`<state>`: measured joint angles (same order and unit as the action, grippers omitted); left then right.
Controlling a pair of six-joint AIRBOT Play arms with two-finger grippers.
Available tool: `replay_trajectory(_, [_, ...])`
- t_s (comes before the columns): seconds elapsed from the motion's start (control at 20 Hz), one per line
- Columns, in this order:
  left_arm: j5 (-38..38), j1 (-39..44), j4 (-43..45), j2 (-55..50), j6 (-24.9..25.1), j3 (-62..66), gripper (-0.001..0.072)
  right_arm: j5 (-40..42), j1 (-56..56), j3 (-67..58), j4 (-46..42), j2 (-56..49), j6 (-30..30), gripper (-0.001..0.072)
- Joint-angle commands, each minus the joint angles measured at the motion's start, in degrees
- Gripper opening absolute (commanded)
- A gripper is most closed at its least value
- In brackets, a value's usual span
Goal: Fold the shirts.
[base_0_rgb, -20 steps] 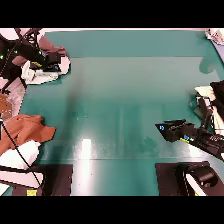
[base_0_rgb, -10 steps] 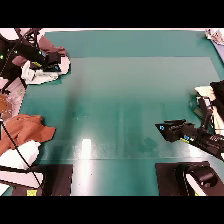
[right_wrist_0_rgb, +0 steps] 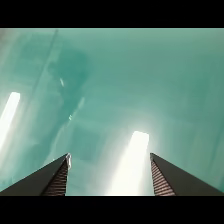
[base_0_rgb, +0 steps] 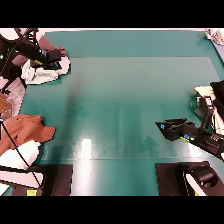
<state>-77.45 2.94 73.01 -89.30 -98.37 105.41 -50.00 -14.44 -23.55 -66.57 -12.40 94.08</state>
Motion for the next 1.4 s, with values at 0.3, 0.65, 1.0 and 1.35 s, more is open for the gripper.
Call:
replay_trajectory(0.3, [10.4, -0.1, 1.8, 0.1, -0.2, 0.1, 0.0072, 15.0, 0.0, -0.1, 4.1, -2.4, 0.0, 0.0567])
replay_trajectory(0.65, [-15.0, -2.4, 37.6, 0.7, -8.0, 1.4, 0.0515, 3.0, 0.0, -11.6, 3.5, -17.5, -7.3, 0.0567])
replay_trajectory(1.0, [-23.6, -4.8, 37.6, 13.1, -6.2, -12.6, 0.0532, -7.3, 3.7, -29.5, 4.8, -40.7, -16.3, 0.0567])
replay_trajectory(1.35, [-14.6, -12.0, 18.4, 31.4, -8.3, -42.8, 0.0628, -20.2, 11.7, -37.2, 20.9, -56.9, -25.8, 0.0567])
